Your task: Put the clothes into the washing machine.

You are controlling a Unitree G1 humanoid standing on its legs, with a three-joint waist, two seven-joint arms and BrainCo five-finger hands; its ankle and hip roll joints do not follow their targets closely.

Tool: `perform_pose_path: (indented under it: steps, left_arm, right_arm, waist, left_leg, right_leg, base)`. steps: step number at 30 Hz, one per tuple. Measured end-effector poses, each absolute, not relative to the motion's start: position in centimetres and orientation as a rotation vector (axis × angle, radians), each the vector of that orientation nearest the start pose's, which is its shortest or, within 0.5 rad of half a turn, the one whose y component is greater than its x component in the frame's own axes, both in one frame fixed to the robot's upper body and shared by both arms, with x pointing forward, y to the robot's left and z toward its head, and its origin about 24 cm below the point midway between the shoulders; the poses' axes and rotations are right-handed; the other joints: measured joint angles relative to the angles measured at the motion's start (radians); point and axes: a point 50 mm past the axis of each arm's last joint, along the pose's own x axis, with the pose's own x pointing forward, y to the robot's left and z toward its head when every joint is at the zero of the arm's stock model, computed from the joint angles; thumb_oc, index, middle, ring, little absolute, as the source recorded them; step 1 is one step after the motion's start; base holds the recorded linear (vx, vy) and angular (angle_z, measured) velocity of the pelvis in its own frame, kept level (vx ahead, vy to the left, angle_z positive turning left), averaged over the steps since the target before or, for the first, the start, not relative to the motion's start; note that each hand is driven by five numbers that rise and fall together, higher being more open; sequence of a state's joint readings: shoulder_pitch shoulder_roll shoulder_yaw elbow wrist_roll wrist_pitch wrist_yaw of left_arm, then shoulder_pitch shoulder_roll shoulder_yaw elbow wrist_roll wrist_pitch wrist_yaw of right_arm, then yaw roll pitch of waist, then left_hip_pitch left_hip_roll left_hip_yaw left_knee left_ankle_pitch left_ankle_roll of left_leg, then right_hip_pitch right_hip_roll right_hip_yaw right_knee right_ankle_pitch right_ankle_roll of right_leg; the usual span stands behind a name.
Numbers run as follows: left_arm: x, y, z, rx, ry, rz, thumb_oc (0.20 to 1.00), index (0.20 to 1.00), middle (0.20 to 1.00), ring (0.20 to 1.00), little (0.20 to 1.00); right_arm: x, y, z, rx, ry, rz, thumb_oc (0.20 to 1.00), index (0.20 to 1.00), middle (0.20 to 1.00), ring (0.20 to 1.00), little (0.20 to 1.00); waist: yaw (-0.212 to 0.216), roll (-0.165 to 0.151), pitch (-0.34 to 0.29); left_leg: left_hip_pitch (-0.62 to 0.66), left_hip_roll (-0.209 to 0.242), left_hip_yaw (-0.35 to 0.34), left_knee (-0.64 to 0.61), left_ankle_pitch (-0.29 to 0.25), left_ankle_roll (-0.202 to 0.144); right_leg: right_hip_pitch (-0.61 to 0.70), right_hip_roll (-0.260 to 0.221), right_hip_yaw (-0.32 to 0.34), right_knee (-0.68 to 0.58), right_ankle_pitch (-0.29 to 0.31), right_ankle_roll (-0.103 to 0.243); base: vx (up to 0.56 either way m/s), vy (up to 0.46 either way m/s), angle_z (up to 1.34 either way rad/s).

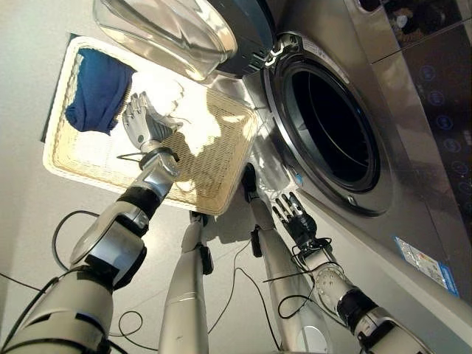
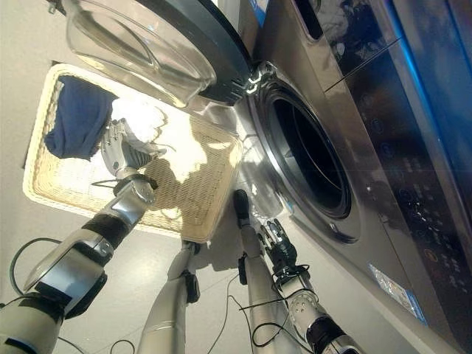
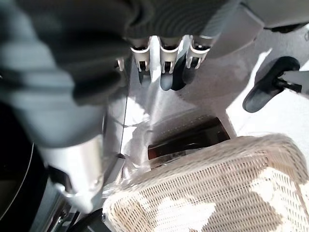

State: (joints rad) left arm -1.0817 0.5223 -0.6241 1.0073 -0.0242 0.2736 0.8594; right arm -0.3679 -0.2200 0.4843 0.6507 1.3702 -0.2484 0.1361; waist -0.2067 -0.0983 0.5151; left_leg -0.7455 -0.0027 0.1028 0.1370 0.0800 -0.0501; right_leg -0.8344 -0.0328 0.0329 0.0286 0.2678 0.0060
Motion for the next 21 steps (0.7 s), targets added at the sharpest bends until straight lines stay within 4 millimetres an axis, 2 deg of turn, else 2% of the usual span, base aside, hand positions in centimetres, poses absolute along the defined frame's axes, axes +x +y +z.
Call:
perform_pose_path:
  steps: [4, 8, 9, 10, 17, 21]
  left_arm:
    - [40.3, 23.7, 19.4, 1.103, -0.027, 0.798, 1.0, 1.0, 1.0, 1.0, 1.0]
    - [40.5, 24.3, 20.0, 1.148, 0.055, 0.773, 1.0, 1.0, 1.0, 1.0, 1.0]
    - [40.5, 24.4, 20.1, 1.153, 0.067, 0.769, 0.382, 0.382, 0.382, 0.382, 0.382]
    - [40.6, 24.5, 20.3, 1.18, 0.09, 0.749, 0.2, 0.2, 0.2, 0.2, 0.2]
    - [40.6, 26.0, 22.6, 1.169, 0.092, 0.708, 0.2, 0.2, 0.2, 0.2, 0.2]
    - [40.6, 26.2, 22.6, 1.083, 0.011, 0.678, 0.2, 0.2, 0.2, 0.2, 0.2]
  right_arm:
    - [30.5, -12.0, -0.1, 0.912, 0.219, 0.144, 1.0, 1.0, 1.0, 1.0, 1.0]
    - [30.5, -12.1, -0.1, 0.919, 0.215, 0.146, 1.0, 1.0, 1.0, 1.0, 1.0]
    - [30.5, -12.1, 0.0, 0.921, 0.214, 0.147, 1.0, 1.0, 1.0, 1.0, 1.0]
    - [30.5, -12.1, 0.0, 0.922, 0.213, 0.15, 1.0, 1.0, 1.0, 1.0, 1.0]
    - [30.6, -11.7, 0.6, 0.929, 0.194, 0.185, 1.0, 1.0, 1.0, 1.0, 1.0]
    - [30.5, -11.1, 1.3, 0.92, 0.181, 0.237, 1.0, 1.0, 1.0, 1.0, 1.0]
  waist:
    - [0.0, 0.0, 0.0]
    - [-0.001, -0.001, 0.0]
    - [-0.001, -0.001, 0.0]
    - [-0.001, -0.001, -0.001]
    - [0.0, -0.004, -0.004]
    - [0.003, -0.003, -0.004]
  left_leg:
    - [-0.009, 0.003, 0.004, -0.001, -0.002, -0.002]
    - [-0.019, 0.003, 0.004, 0.002, -0.003, -0.003]
    - [-0.019, 0.003, 0.005, 0.002, -0.003, -0.003]
    - [-0.019, 0.004, 0.006, 0.002, -0.004, -0.004]
    - [-0.035, 0.006, 0.005, 0.014, -0.007, -0.006]
    - [-0.035, 0.007, 0.005, 0.012, -0.007, -0.006]
  right_leg:
    - [-0.01, 0.004, 0.005, -0.003, 0.0, 0.0]
    - [-0.018, 0.005, 0.007, -0.008, 0.0, 0.0]
    - [-0.018, 0.005, 0.008, -0.008, 0.0, 0.0]
    - [-0.018, 0.005, 0.009, -0.008, 0.0, 0.0]
    - [-0.03, 0.009, 0.011, -0.009, 0.0, 0.0]
    - [-0.031, 0.009, 0.011, -0.008, 0.0, 0.0]
  base:
    - [0.0, 0.007, -0.02]
    - [0.0, 0.0, 0.0]
    - [0.0, 0.0, 0.0]
    - [0.0, 0.0, 0.0]
    - [0.0, 0.001, 0.0]
    - [0.0, 0.0, 0.0]
